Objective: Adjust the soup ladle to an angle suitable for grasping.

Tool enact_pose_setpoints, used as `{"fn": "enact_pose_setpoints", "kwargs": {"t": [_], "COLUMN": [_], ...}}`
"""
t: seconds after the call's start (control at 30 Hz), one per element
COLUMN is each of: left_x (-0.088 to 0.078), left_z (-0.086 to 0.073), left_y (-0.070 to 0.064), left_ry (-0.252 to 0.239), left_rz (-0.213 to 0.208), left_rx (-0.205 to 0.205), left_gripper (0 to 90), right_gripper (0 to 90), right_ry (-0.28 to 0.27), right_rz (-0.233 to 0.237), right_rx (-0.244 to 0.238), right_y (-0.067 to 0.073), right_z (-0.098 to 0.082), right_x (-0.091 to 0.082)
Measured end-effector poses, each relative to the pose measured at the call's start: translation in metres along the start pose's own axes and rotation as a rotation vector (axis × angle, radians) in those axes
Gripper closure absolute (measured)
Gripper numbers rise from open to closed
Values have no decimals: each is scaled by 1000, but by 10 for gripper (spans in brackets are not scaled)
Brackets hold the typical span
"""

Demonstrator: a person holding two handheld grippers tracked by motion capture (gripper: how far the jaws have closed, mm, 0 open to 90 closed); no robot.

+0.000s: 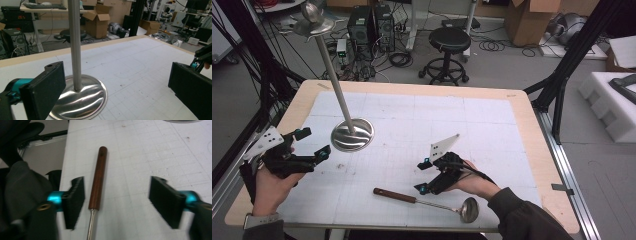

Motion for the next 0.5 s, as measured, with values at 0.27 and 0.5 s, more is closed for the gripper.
{"fn": "enact_pose_setpoints", "kwargs": {"t": [0.27, 0.5], "left_x": [-3, -1], "left_z": [2, 1], "left_y": [0, -1], "left_ry": [-8, -4], "left_rz": [-2, -5], "left_rx": [2, 1], "left_gripper": [17, 17], "right_gripper": [0, 1], "right_ry": [102, 232], "right_rz": [-118, -93], "right_rx": [46, 6], "right_y": [6, 28], "right_z": [-8, -15], "right_x": [-22, -26]}}
Point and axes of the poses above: each handheld gripper's, and its own axes: x roughly forward along the jaws, z roughly out of its top, y roughly to its left, the point moved 5 cm from there along x, roughly forward along the jaws, and after that the axes turned 15 degrees about -x, right-handed, at the moved point
